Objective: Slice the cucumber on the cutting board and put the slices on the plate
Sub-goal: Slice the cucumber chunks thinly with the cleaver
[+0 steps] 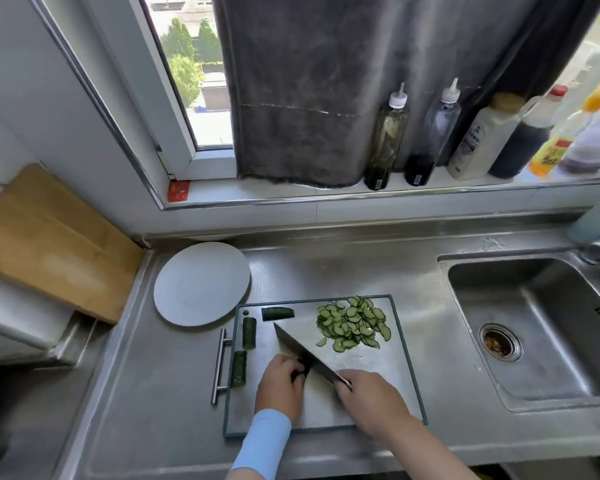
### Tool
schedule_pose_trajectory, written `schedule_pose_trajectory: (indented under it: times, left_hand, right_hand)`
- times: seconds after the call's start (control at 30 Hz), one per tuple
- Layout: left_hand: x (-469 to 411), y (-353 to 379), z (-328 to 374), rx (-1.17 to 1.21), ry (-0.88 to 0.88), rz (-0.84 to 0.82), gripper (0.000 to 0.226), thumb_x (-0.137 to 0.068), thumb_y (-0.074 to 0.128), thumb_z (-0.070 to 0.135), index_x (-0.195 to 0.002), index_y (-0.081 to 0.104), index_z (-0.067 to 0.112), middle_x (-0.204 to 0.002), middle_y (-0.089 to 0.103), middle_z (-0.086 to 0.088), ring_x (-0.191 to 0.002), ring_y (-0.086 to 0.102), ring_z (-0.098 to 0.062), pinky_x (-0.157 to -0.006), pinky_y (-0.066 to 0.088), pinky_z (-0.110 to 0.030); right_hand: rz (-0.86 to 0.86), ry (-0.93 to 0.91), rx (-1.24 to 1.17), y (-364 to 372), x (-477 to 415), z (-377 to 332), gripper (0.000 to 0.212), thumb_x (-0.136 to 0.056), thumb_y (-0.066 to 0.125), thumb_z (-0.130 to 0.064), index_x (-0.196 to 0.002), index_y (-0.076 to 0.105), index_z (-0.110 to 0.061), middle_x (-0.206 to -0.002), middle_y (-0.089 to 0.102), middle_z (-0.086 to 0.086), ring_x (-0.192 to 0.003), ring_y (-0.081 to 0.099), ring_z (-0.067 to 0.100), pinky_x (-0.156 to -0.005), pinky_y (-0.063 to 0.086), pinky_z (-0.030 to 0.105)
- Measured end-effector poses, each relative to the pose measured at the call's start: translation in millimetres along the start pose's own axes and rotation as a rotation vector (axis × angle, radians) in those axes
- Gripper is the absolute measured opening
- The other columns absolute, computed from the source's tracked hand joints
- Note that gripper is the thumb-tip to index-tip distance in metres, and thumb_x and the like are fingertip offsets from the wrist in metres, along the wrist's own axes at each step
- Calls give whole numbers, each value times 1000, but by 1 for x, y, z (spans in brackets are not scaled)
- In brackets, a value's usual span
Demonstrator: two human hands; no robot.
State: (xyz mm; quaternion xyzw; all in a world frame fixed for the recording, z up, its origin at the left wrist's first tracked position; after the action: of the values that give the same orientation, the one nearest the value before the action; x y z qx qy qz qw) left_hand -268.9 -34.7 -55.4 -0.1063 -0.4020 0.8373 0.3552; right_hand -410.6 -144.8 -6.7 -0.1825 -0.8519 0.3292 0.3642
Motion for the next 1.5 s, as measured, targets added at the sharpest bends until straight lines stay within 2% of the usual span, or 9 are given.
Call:
schedule_pose_trajectory:
  times: [0.07,0.27,0.47,0.63,0.83,1.07,1.17,1.3,1.5]
  left_hand:
    - [3,2,7,2,-27,53,10,-87,66,15,-93,73,17,-98,59,9,-83,54,-5,-74,40,-13]
    - [1,9,10,-74,-72,122,7,-82,69,9,-86,73,13,-94,64,2,-88,59,-16,-72,47,-25]
    - [1,9,14,-129,-69,135,9,-83,68,9,-87,75,12,-95,64,-1,-91,58,-17,-70,36,-17]
    - [1,6,10,-108,-48,157,9,-82,69,9,-86,76,13,-93,65,0,-85,59,-16,-70,37,-15]
    - [3,13,0,-39,-23,177,7,-82,71,10,-84,76,14,-87,64,1,-78,59,-18,-66,51,-25]
    - [-3,20,-6,-71,108,191,12,-73,76,1,-74,72,13,-77,60,-1,-71,56,-19,-56,52,-31]
    - [-2,22,-4,-93,125,200,12,-73,75,0,-76,73,12,-79,61,-1,-72,57,-19,-55,52,-30]
    - [-2,22,-5,-92,140,211,4,-76,73,6,-76,73,10,-78,62,-2,-71,58,-22,-54,52,-31]
    - [-2,20,-4,-88,102,212,11,-71,81,4,-74,74,12,-75,62,-2,-68,59,-22,-52,51,-28]
  right_hand:
    - [-37,-41,40,-7,-7,2,24,-100,40,-36,-94,64,-31,-77,59,-11,-75,54,16,-61,40,29]
    - [-154,-162,129,-15,-26,8,22,-99,39,-32,-84,55,-35,-79,58,-12,-78,53,18,-62,39,32]
    - [-196,-196,191,-18,-34,7,25,-99,39,-27,-89,62,-30,-82,64,-7,-78,54,19,-66,45,31]
    - [-206,-200,218,-17,-39,-9,34,-100,40,-23,-67,48,-29,-72,54,-7,-74,51,21,-57,36,31]
    - [-187,-179,265,-13,-37,-14,27,-98,38,-25,-98,65,-28,-92,68,-3,-82,54,21,-73,49,31]
    - [-180,-167,237,-9,-37,-15,29,-98,39,-25,-105,67,-28,-91,71,-4,-86,61,21,-75,52,31]
    - [-181,-171,248,-8,-40,-15,26,-98,40,-24,-98,65,-26,-83,65,-5,-81,59,22,-71,48,31]
    - [-164,-189,263,-6,-40,-15,28,-99,38,-24,-107,64,-29,-95,70,-1,-86,59,24,-73,49,32]
    - [-154,-242,327,-4,-42,-14,29,-99,36,-22,-113,60,-30,-96,70,3,-88,61,28,-70,49,34]
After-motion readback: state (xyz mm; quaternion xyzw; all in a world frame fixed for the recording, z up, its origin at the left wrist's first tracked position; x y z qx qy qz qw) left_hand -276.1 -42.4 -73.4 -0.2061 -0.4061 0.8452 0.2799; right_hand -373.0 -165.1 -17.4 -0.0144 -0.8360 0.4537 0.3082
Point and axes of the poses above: each hand's wrist, its own x-axis away from the middle knuckle, its own y-axis out of the palm, z = x × y, the point moved 5 cm from there along -x, towards the middle knuckle
